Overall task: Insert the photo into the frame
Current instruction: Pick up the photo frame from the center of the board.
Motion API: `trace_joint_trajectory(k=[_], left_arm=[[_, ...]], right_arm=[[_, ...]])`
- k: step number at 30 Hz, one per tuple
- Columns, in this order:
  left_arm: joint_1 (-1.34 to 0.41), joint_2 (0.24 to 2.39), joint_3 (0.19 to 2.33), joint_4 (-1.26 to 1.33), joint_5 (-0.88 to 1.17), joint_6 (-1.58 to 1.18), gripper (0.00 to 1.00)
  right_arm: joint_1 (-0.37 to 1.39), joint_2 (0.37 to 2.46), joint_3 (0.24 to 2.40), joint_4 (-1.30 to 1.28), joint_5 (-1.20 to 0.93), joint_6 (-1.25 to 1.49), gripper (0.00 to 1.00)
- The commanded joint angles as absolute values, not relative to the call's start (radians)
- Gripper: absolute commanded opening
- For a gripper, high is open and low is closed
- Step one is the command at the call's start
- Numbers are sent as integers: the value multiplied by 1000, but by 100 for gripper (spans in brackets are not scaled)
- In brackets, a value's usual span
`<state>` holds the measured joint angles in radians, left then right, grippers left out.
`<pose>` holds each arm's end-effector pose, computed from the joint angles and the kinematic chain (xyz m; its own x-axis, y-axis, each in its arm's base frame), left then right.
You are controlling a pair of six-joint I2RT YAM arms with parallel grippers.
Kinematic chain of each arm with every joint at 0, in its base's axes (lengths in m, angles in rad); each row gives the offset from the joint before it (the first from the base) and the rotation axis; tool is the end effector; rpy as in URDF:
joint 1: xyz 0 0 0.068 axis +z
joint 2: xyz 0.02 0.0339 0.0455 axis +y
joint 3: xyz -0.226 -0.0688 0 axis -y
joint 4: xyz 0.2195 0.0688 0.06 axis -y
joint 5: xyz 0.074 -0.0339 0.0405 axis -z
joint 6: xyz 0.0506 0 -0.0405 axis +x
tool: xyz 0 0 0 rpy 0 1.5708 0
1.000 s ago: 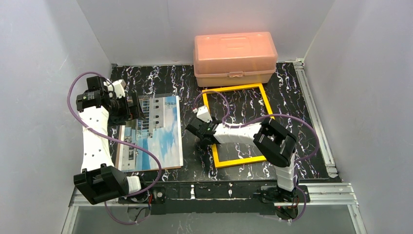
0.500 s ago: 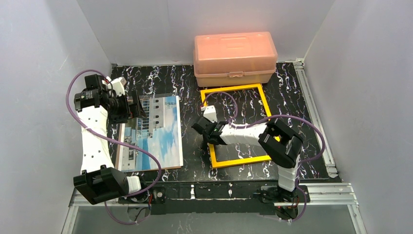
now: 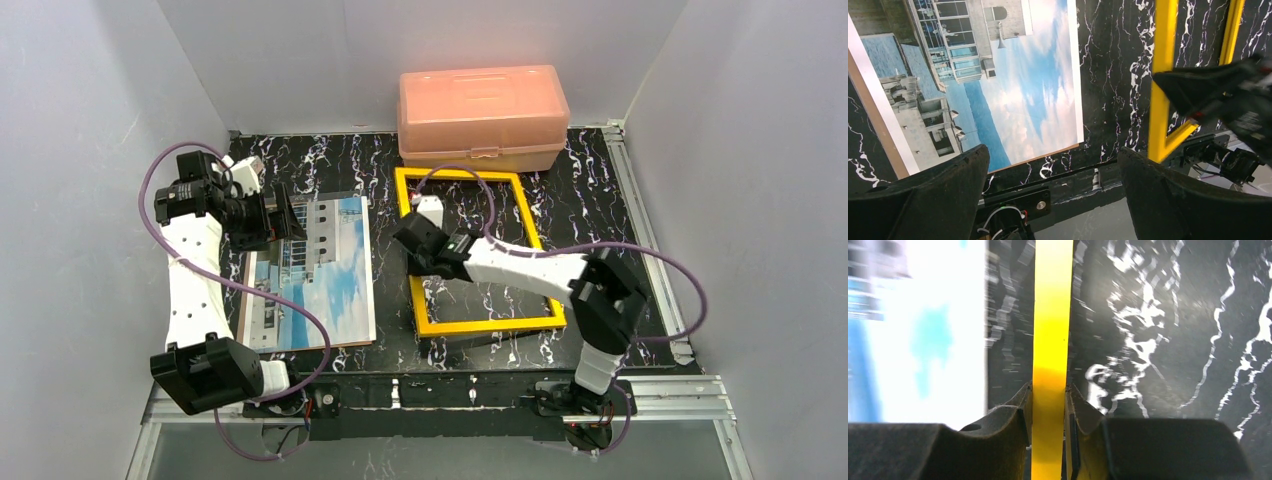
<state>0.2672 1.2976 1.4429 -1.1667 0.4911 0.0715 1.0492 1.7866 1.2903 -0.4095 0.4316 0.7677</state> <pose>0.2276 0.0376 0.3211 -0.8201 -0.1592 -0.5496 0.0634 0.9293 -0.3639 0.1997 0.3051 0.1881 -0.7397 -0.0212 -0.6726 -0.2018 0.9605 0.1917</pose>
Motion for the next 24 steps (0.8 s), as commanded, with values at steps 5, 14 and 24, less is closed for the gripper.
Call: trace_joint_trajectory(k=[5, 14, 24], left_arm=[[250, 1289, 1414, -1139, 572, 68, 98], [55, 1254, 1261, -1001, 527, -31, 99], [-10, 1286, 1305, -902, 600, -113, 99]], right_arm=[[1048, 1546, 1468, -366, 345, 852, 1], [973, 1424, 1387, -166, 134, 1019, 1], [895, 1382, 1315, 85, -96, 1232, 1]])
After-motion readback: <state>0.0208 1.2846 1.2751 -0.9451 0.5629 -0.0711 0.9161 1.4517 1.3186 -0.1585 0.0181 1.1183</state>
